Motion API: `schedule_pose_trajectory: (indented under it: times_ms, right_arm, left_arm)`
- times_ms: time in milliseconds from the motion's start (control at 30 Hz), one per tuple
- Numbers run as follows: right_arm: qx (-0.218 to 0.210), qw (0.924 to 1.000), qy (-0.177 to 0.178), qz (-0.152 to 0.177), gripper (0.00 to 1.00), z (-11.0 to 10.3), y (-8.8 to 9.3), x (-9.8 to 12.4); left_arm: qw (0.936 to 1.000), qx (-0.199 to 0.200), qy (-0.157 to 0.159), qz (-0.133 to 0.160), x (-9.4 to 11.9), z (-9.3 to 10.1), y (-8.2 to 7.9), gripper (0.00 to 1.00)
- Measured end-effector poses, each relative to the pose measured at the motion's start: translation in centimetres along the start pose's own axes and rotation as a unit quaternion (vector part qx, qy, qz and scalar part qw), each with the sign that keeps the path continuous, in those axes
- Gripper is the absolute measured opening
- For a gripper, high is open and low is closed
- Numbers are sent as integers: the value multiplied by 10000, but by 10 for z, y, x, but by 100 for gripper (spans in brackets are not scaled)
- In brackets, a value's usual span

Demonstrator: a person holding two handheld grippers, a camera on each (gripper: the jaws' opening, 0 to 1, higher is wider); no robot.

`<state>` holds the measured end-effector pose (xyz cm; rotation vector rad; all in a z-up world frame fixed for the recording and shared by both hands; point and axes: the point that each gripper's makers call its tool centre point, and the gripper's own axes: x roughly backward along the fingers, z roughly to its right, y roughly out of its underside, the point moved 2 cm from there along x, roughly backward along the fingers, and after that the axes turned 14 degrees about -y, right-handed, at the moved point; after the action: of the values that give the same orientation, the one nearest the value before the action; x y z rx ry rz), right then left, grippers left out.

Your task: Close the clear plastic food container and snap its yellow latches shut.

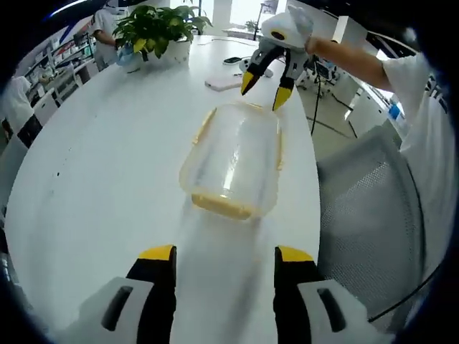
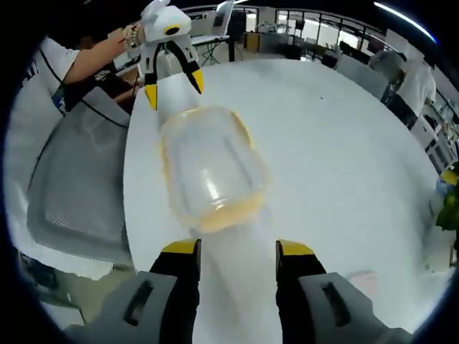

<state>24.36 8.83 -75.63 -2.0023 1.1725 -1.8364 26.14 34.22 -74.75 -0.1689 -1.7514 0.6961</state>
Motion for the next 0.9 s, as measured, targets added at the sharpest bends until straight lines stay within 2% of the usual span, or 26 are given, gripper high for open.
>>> schedule_pose_trajectory:
  times_ms: [67,100,233,300,333,400,467,500,600,633,667,700,767,833,867,900]
  right_arm:
    - [-81,9998,39,199,40,-2,-6,2]
    - [-71,9997,47,237,40,-3,-8,2]
    - [-1,9986,261,458,35,-2,-20,5]
    - [-108,9969,285,722,35,-3,-27,5]
    - [-178,9965,306,754,35,-3,-28,5]
    - [-301,9954,397,822,36,0,-28,4]
    - [-394,9941,436,909,35,1,-28,1]
    - [-494,9931,453,966,35,1,-28,0]
    - [-553,9905,621,1094,35,4,-30,-2]
    - [-604,9897,632,1137,34,4,-31,-2]
    - [-754,9873,676,1228,33,4,-33,-3]
    - [-787,9855,731,1311,33,5,-35,-2]
    - [-938,9812,896,1431,30,9,-37,-1]
    - [-1184,9768,911,1531,29,9,-38,-1]
    - [-1251,9761,908,1530,29,9,-38,-1]
    - [-1277,9748,1002,1532,29,11,-38,0]
  left_arm:
    - [9999,134,-50,56,-2,1,-1,47]
    - [9999,126,20,54,-3,5,0,46]
    - [9996,254,24,100,-8,9,-4,44]
    - [9989,401,-51,243,-9,8,-10,42]
    - [9984,453,-64,324,-7,7,-14,40]
    - [9966,439,-178,680,-3,7,-25,35]
    - [9956,521,-170,762,0,9,-29,32]
    - [9926,731,-161,952,1,11,-35,31]
    - [9879,1094,-304,1057,2,7,-39,32]
    - [9842,1205,-464,1210,3,3,-43,32]
    - [9821,1365,-411,1231,2,4,-44,34]
    - [9784,1686,-405,1129,1,4,-42,36]
    - [9724,2058,-463,1001,-2,0,-40,39]
    - [9592,2615,-612,887,-5,-7,-39,38]
    - [9596,2621,-510,892,-5,-4,-39,38]
    - [9530,2838,-615,865,-7,-8,-39,36]
